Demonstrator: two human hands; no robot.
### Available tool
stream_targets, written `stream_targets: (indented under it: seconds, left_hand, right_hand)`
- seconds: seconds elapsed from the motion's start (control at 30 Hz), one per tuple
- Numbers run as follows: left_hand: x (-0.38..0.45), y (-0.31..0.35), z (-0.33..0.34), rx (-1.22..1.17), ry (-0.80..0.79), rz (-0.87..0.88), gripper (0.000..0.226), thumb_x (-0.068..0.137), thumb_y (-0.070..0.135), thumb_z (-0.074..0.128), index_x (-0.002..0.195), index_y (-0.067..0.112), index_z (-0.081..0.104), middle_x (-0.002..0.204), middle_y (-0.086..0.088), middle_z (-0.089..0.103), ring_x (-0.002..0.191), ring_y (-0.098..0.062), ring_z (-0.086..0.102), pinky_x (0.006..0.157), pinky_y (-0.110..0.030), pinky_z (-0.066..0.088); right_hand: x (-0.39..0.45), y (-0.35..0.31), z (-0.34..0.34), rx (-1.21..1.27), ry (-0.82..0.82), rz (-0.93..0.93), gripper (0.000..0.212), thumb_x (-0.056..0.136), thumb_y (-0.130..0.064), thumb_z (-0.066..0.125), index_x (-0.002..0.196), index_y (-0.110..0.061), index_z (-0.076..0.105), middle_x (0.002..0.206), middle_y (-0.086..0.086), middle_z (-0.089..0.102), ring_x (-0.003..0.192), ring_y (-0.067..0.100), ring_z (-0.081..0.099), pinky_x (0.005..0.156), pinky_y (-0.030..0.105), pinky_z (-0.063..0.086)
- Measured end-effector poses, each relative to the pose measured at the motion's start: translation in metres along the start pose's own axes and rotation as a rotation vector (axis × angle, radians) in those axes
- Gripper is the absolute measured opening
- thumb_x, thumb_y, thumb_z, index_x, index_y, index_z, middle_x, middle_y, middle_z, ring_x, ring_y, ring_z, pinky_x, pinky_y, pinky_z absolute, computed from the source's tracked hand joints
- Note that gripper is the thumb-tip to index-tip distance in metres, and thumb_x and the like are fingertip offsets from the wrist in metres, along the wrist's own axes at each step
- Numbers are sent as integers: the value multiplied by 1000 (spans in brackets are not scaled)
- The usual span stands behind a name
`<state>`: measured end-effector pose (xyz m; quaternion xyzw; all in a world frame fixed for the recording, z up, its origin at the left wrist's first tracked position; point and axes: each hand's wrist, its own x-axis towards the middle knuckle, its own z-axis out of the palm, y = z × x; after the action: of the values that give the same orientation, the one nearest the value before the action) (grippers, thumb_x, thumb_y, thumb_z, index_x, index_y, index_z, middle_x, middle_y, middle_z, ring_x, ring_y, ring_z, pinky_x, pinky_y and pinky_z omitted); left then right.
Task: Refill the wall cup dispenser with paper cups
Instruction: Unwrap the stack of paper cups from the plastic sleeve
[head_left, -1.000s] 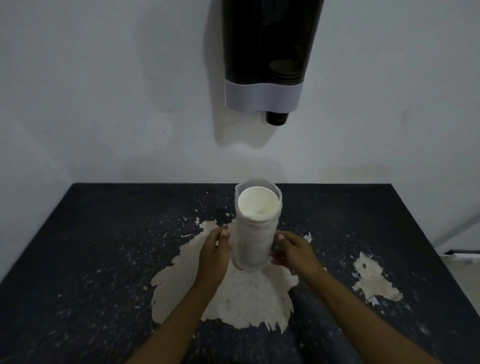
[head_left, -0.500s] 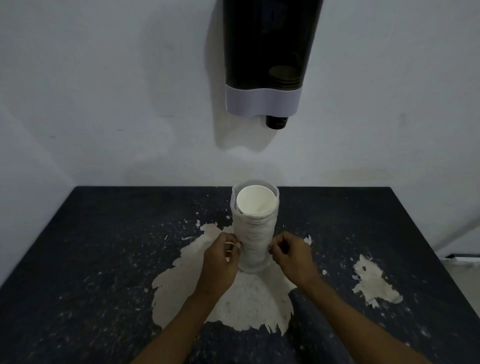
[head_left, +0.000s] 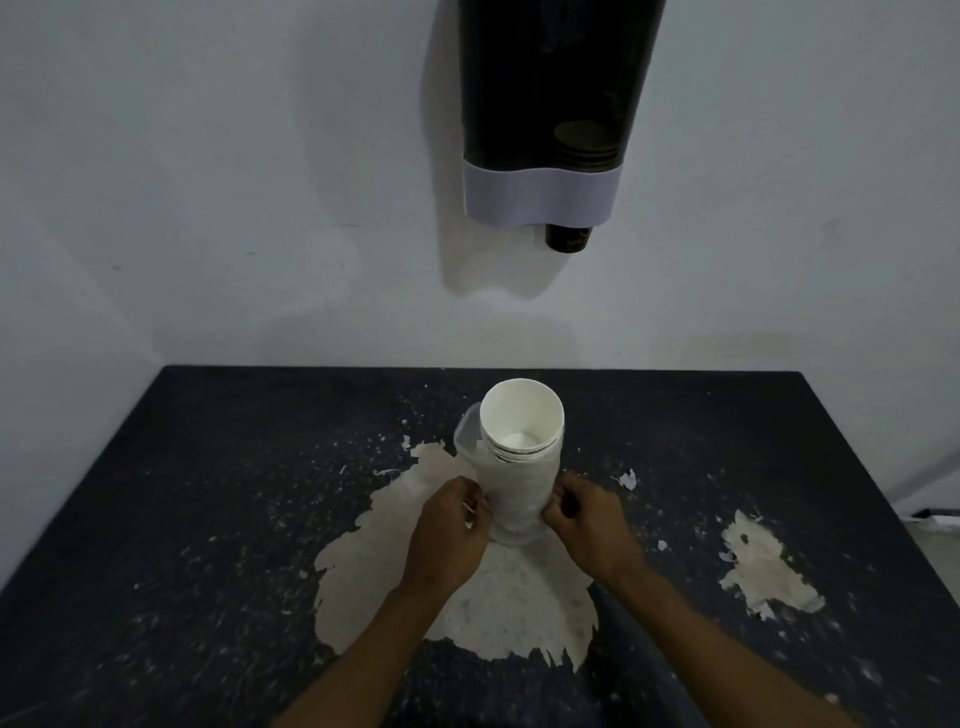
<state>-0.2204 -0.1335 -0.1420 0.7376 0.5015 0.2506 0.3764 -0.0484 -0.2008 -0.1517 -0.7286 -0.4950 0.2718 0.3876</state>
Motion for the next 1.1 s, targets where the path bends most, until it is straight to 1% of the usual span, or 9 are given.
stream_targets:
  seconds: [0.13,0.33,0.43,0.53,0.7,0.77,0.87,0.97,1.1]
  left_hand:
    - [2,-3,5,15,-28,-21,5,94,19,54,90,20,57,84,3,62,76,-8,59,66,-11,45]
    - [6,-3,9,-16,-13,-56,14,93,15,53,81,10,59,77,-11,62,69,-17,56,66,-33,51]
    - [6,-3,8,-21,-22,-39,11,92,15,54,84,12,60,78,-5,64,73,-17,60,66,-25,50]
    - [3,-4,8,-13,-24,-31,10,92,15,54,84,16,59,78,1,62,71,-10,58,62,-16,44]
    - [9,-10,11,55,-72,-82,23,93,17,52,71,22,47,68,0,55,65,-15,56,60,-26,45]
    - [13,-9,9,73,-89,-89,22,93,17,52,72,22,48,72,-3,58,70,-17,60,65,-30,49]
    - [16,-6,8,79,-72,-90,23,93,17,51,71,23,49,71,-1,57,69,-15,58,65,-27,47]
    - [15,-4,10,100,-69,-75,13,94,18,52,82,20,55,77,2,61,71,-12,59,68,-24,49]
    - [17,-5,10,134,-57,-98,10,94,21,51,86,19,56,83,0,63,75,-13,61,67,-28,50]
  right_hand:
    - [3,6,1,-34,-8,-9,18,87,-11,60,70,-15,56,63,1,58,53,3,44,53,18,41]
    - [13,11,6,-59,-16,-6,14,86,-12,60,73,-10,58,62,0,57,53,5,45,54,27,44]
    - [12,12,6,-54,-7,-19,19,85,-10,62,68,-14,55,59,-5,52,50,3,41,51,16,37]
    - [9,13,5,-69,-29,-23,18,87,-13,62,70,-16,56,60,-8,54,50,2,43,51,16,38]
    - [11,9,3,-97,-14,-13,23,85,-9,60,65,-16,50,58,-8,48,51,2,39,53,14,37]
    - [11,12,2,-118,-29,-11,17,86,-11,59,69,-11,54,62,-4,53,55,4,42,55,17,38]
    - [11,16,1,-122,-58,-7,14,89,-16,60,77,-10,59,67,-1,60,57,7,49,57,26,45]
    - [9,15,5,-113,-52,-36,13,90,-18,62,79,-20,55,68,-10,57,56,1,50,53,11,40]
    - [11,14,13,-84,-31,-15,13,88,-13,62,77,-15,56,67,-1,57,54,1,45,52,11,38]
